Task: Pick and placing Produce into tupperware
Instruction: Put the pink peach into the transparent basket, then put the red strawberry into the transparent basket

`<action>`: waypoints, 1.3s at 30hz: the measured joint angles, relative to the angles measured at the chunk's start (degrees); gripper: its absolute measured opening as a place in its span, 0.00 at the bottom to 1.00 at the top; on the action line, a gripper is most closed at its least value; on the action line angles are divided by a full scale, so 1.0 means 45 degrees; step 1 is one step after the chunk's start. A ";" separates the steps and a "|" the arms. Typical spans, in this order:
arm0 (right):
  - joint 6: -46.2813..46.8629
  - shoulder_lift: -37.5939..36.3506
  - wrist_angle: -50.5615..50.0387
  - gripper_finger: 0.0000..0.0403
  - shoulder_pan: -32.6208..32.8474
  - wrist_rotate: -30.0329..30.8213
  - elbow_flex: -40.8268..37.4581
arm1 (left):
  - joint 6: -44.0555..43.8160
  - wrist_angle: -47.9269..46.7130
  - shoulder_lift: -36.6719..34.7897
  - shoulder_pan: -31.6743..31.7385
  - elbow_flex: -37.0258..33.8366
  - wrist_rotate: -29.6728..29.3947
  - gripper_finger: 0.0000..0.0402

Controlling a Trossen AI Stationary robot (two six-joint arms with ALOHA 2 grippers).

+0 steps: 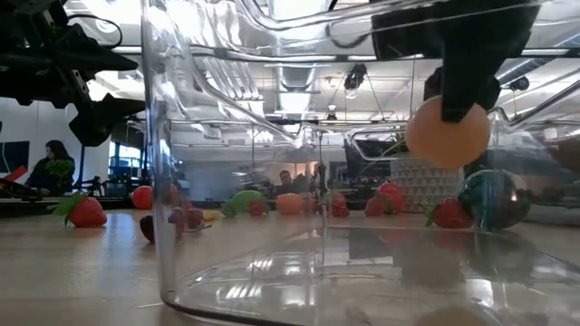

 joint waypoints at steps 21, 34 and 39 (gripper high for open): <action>0.1274 0.0022 -0.1005 0.86 -0.1864 0.2684 0.4064 | 0.2041 0.1176 0.0004 -0.0005 0.0000 -0.0001 0.67; 0.0707 0.0002 -0.1483 0.83 -0.2714 0.3094 0.6309 | -0.1113 0.4736 0.0003 -0.0005 -0.0003 -0.3576 0.67; 0.0533 0.0007 -0.1603 0.83 -0.2767 0.3400 0.6309 | -0.0029 0.5955 0.0015 -0.0005 0.0093 -0.4379 0.67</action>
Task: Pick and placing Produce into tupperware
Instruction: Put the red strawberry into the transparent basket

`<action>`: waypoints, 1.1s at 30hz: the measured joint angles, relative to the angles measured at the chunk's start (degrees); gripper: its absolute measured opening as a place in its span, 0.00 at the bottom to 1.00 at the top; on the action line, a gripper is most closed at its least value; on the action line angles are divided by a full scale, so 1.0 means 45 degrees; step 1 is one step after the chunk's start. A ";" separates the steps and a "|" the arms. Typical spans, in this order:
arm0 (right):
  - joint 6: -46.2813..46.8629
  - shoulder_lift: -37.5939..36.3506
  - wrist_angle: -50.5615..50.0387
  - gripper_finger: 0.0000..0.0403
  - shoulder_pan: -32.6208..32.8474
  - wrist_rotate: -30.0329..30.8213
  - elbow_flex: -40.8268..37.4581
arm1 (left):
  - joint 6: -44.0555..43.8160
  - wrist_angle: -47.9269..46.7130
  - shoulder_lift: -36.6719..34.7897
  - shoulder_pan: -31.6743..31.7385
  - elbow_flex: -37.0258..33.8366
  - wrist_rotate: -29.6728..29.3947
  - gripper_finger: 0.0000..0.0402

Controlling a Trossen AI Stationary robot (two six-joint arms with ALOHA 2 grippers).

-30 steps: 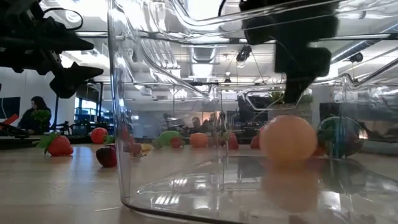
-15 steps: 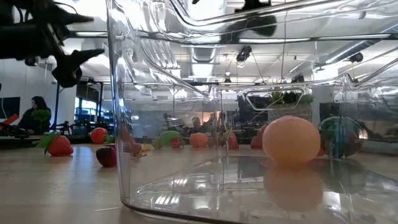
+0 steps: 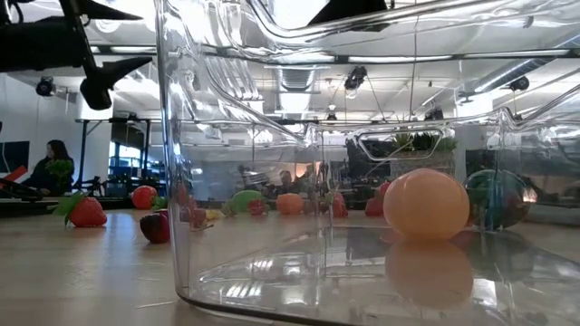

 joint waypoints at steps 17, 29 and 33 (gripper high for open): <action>-0.0832 0.0034 -0.1348 0.82 -0.0563 -0.0148 -0.0005 | 0.0700 -1.4167 0.3125 -0.0015 0.6579 0.3657 0.67; -0.0722 0.0039 -0.2713 0.82 -0.0416 -0.0148 -0.0016 | 0.4370 -1.6134 0.8197 -0.0029 0.7216 0.5543 0.67; -0.0445 0.0039 -0.2959 0.82 -0.0166 -0.0148 -0.0058 | 0.4353 -1.5946 0.9780 -0.0051 0.7117 0.6195 0.67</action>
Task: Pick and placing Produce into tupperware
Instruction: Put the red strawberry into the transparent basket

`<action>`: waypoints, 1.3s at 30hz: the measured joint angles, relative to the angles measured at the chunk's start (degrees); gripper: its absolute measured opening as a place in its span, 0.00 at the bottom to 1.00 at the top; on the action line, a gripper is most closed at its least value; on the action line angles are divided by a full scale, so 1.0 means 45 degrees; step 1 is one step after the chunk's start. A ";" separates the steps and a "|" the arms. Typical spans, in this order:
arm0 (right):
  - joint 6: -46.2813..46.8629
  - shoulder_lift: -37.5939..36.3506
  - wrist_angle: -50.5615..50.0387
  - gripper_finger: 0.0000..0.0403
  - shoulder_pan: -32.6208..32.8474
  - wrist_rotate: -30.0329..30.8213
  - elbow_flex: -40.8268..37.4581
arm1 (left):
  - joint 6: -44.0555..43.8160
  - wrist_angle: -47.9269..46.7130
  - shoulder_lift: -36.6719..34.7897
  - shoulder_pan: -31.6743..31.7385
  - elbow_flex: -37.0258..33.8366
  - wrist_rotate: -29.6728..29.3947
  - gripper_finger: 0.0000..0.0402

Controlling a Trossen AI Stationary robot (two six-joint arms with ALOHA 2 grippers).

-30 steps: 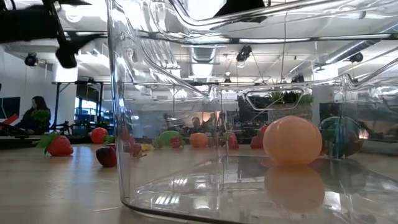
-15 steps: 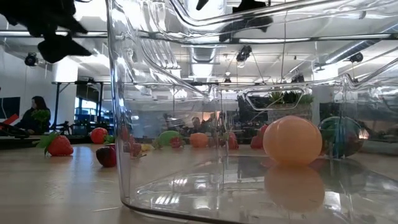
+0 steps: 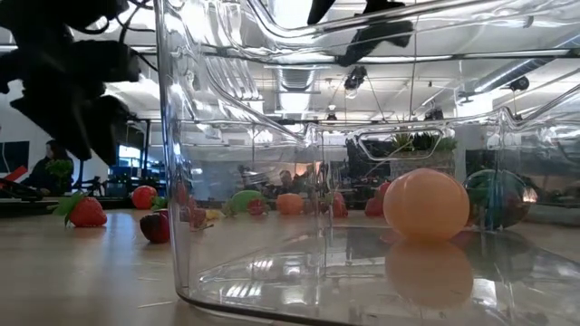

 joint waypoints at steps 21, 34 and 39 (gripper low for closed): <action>0.0968 0.0005 -0.0036 0.82 0.1098 0.0107 -0.0678 | -0.2599 0.1929 0.4398 -0.1147 -0.0075 0.0508 0.67; 0.0866 0.0005 -0.0177 0.82 0.1113 0.0107 -0.0738 | -0.2716 0.2239 0.4755 -0.1245 -0.0080 -0.0043 0.48; 0.0856 0.0005 -0.0239 0.82 0.1113 0.0107 -0.0748 | -0.2716 0.2234 0.4738 -0.1246 -0.0085 -0.0252 0.37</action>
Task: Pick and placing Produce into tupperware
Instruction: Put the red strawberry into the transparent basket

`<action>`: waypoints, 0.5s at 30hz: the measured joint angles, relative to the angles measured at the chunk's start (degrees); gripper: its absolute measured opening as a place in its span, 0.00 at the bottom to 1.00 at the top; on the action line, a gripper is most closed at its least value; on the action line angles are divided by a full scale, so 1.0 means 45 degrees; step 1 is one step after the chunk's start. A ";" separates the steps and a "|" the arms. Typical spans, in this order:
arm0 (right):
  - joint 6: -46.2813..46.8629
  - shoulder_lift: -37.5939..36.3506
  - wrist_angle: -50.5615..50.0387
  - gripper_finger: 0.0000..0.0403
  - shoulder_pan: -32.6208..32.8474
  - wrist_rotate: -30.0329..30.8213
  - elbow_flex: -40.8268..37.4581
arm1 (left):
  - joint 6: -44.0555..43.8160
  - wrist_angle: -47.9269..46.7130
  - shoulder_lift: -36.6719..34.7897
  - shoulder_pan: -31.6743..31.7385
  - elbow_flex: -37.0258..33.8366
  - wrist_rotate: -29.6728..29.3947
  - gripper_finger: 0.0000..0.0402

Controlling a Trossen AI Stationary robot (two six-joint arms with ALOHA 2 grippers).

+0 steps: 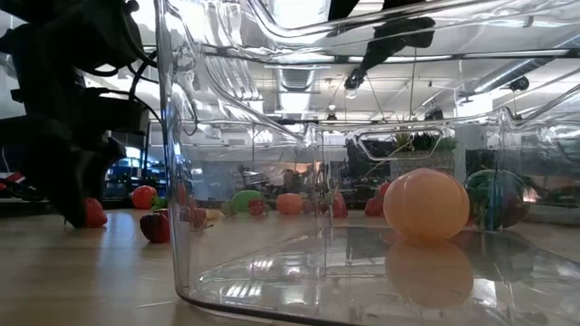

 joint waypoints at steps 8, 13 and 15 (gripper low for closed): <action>0.0071 0.0000 0.0016 0.82 0.0029 -0.0003 0.0000 | 0.0004 0.0005 -0.0030 0.0000 0.0005 0.0015 0.32; 0.0334 -0.0149 0.0074 0.82 0.0111 0.0062 0.0121 | 0.0032 -0.0004 -0.0241 0.0000 0.0411 0.0044 0.33; 0.0393 -0.0378 0.0047 0.82 0.0278 0.0464 0.0182 | 0.0038 -0.0015 -0.0441 0.0000 0.0740 0.0024 0.33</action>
